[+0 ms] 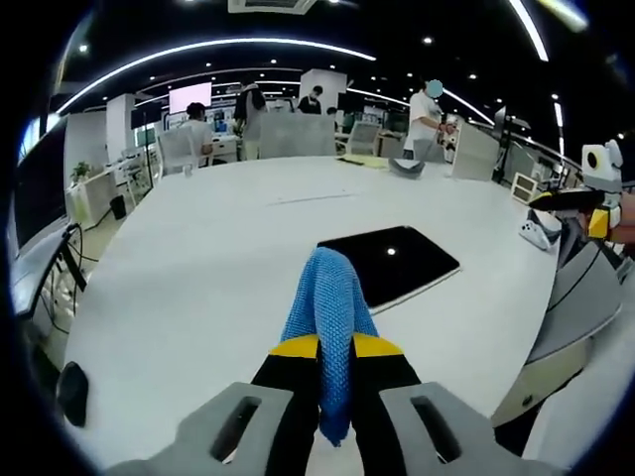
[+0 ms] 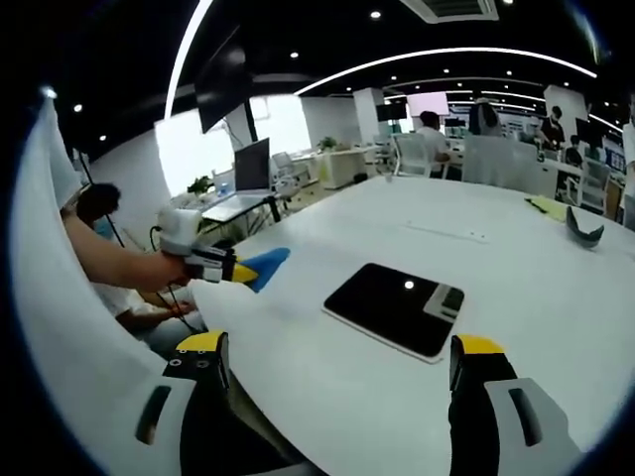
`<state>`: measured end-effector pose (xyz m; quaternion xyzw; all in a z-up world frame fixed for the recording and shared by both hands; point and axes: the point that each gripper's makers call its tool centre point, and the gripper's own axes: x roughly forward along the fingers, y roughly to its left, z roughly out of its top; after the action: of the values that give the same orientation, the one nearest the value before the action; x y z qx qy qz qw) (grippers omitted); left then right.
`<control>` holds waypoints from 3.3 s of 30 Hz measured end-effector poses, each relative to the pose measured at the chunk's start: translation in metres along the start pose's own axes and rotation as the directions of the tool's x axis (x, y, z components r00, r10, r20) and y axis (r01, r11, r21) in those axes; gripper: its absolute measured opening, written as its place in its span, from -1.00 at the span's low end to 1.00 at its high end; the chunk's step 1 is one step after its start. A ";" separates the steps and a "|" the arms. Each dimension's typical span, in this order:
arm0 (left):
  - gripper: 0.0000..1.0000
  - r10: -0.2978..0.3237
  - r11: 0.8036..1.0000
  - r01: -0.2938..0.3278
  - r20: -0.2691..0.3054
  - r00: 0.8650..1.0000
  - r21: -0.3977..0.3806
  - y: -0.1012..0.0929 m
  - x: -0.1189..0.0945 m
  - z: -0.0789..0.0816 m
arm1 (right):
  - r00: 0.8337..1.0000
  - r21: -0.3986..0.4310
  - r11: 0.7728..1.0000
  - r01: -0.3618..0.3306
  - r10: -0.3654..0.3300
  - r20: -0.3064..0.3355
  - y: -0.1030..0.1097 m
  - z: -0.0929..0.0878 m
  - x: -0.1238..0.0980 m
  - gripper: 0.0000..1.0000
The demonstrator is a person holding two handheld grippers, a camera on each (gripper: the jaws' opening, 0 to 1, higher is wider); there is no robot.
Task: Wipe the mirror surface with the cleaning cloth until all visible marks leave the cleaned area.
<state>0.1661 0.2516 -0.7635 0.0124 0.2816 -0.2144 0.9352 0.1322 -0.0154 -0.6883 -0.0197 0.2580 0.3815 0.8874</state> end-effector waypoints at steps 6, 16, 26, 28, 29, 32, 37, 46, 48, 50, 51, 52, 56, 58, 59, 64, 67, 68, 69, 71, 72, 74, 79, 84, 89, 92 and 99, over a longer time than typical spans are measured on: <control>-0.84 -0.002 1.000 0.002 0.007 1.000 0.008 -0.001 -0.009 -0.001 | 1.000 0.007 1.000 -0.002 0.002 -0.003 -0.001 -0.002 0.003 0.83; -0.84 0.010 1.000 -0.010 -0.039 0.999 0.011 0.007 -0.014 -0.026 | 1.000 0.009 1.000 -0.007 0.007 0.000 0.004 0.001 0.008 0.83; -0.84 0.021 1.000 -0.022 -0.070 0.997 -0.011 0.012 -0.013 -0.048 | 1.000 0.005 1.000 -0.003 0.003 -0.019 0.006 -0.002 0.007 0.82; -0.84 0.020 1.000 -0.020 -0.076 0.997 -0.012 0.012 -0.011 -0.053 | 1.000 0.001 1.000 -0.003 0.003 -0.024 0.006 -0.003 0.006 0.82; -0.84 0.019 1.000 -0.021 -0.080 0.997 -0.015 0.012 -0.010 -0.056 | 1.000 0.001 1.000 -0.002 0.002 -0.028 0.005 -0.004 0.005 0.82; -0.84 0.021 1.000 -0.023 -0.089 0.996 -0.020 0.012 -0.009 -0.062 | 0.999 0.000 1.000 0.000 0.000 -0.036 0.006 -0.006 0.003 0.82; -0.84 0.021 1.000 -0.022 -0.104 0.994 -0.011 0.013 -0.009 -0.071 | 0.999 0.001 1.000 0.004 -0.004 -0.043 0.007 -0.008 0.000 0.82; -0.84 0.042 0.999 -0.046 -0.125 0.991 -0.025 0.019 -0.009 -0.086 | 0.998 0.000 1.000 0.011 -0.011 -0.060 0.009 -0.012 -0.006 0.82; -0.84 0.040 0.999 -0.045 -0.135 0.990 -0.030 0.018 -0.008 -0.090 | 0.998 0.000 1.000 0.014 -0.014 -0.062 0.008 -0.013 -0.007 0.82; -0.83 0.032 0.999 -0.036 -0.150 0.988 -0.030 0.015 -0.006 -0.097 | 0.998 0.000 1.000 0.015 -0.015 -0.062 0.009 -0.013 -0.008 0.82; -0.83 0.024 0.999 -0.030 -0.156 0.988 -0.036 0.014 -0.005 -0.099 | 0.998 0.000 1.000 0.015 -0.015 -0.064 0.009 -0.013 -0.008 0.82; -0.83 0.025 0.999 -0.031 -0.166 0.986 -0.031 0.014 -0.005 -0.103 | 0.998 -0.001 1.000 0.015 -0.015 -0.065 0.009 -0.013 -0.008 0.82; -0.83 0.031 1.000 -0.032 -0.152 0.988 0.001 0.013 -0.006 -0.102 | 0.998 0.000 1.000 0.014 -0.014 -0.063 0.011 -0.013 -0.008 0.82; -0.83 0.029 1.000 -0.028 -0.153 0.988 0.012 0.014 -0.005 -0.103 | 0.998 -0.002 1.000 0.013 -0.014 -0.063 0.011 -0.013 -0.008 0.82; -0.83 0.027 1.000 -0.025 -0.154 0.988 0.018 0.014 -0.005 -0.102 | 0.998 -0.001 1.000 0.013 -0.013 -0.063 0.012 -0.013 -0.008 0.82; -0.81 0.023 0.999 -0.016 -0.154 0.988 0.045 0.013 -0.005 -0.102 | 0.998 0.003 1.000 0.014 -0.014 -0.061 0.011 -0.014 -0.008 0.82; -0.80 0.017 0.999 -0.010 -0.154 0.988 0.048 0.013 -0.005 -0.102 | 0.998 0.008 1.000 0.015 -0.015 -0.059 0.011 -0.015 -0.008 0.82; -0.80 0.017 0.998 -0.007 -0.155 0.988 0.064 0.013 -0.005 -0.102 | 0.998 0.008 1.000 0.015 -0.015 -0.059 0.012 -0.015 -0.008 0.82; -0.79 0.021 0.996 -0.006 -0.159 0.987 0.091 0.014 -0.005 -0.102 | 0.998 0.009 1.000 0.014 -0.014 -0.059 0.012 -0.015 -0.007 0.82; -0.73 0.036 0.994 -0.019 -0.165 0.986 0.106 0.016 -0.004 -0.101 | 0.998 0.011 1.000 0.012 -0.012 -0.057 0.013 -0.015 -0.006 0.82; -0.69 0.039 0.994 -0.022 -0.165 0.986 0.106 0.018 -0.004 -0.101 | 0.998 0.011 1.000 0.012 -0.011 -0.058 0.013 -0.015 -0.006 0.82; -0.66 0.038 0.996 -0.023 -0.164 0.986 0.089 0.020 -0.003 -0.101 | 0.998 0.014 1.000 0.012 -0.011 -0.055 0.013 -0.015 -0.005 0.82; -0.66 0.020 0.996 -0.005 -0.158 0.987 0.093 0.019 -0.004 -0.101 | 0.998 0.017 1.000 0.012 -0.011 -0.055 0.013 -0.015 -0.004 0.82; -0.66 -0.011 0.995 0.025 -0.151 0.989 0.093 0.021 -0.003 -0.100 | 0.998 0.023 1.000 0.013 -0.012 -0.055 0.013 -0.017 -0.003 0.83; -0.62 -0.024 0.993 0.040 -0.152 0.988 0.108 0.022 -0.001 -0.098 | 0.998 0.027 1.000 0.015 -0.014 -0.055 0.015 -0.016 -0.001 0.83; -0.58 -0.027 0.992 0.045 -0.152 0.988 0.118 0.023 0.001 -0.097 | 0.998 0.026 1.000 0.017 -0.016 -0.056 0.015 -0.016 0.000 0.83; -0.47 -0.013 0.991 0.033 -0.150 0.989 0.129 0.025 0.001 -0.096 | 0.998 0.030 0.999 0.023 -0.021 -0.059 0.013 -0.016 0.001 0.82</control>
<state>0.1271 0.2877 -0.8475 0.0865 0.3362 -0.2416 0.9062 0.1162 -0.0092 -0.7005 -0.0201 0.2897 0.3668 0.8838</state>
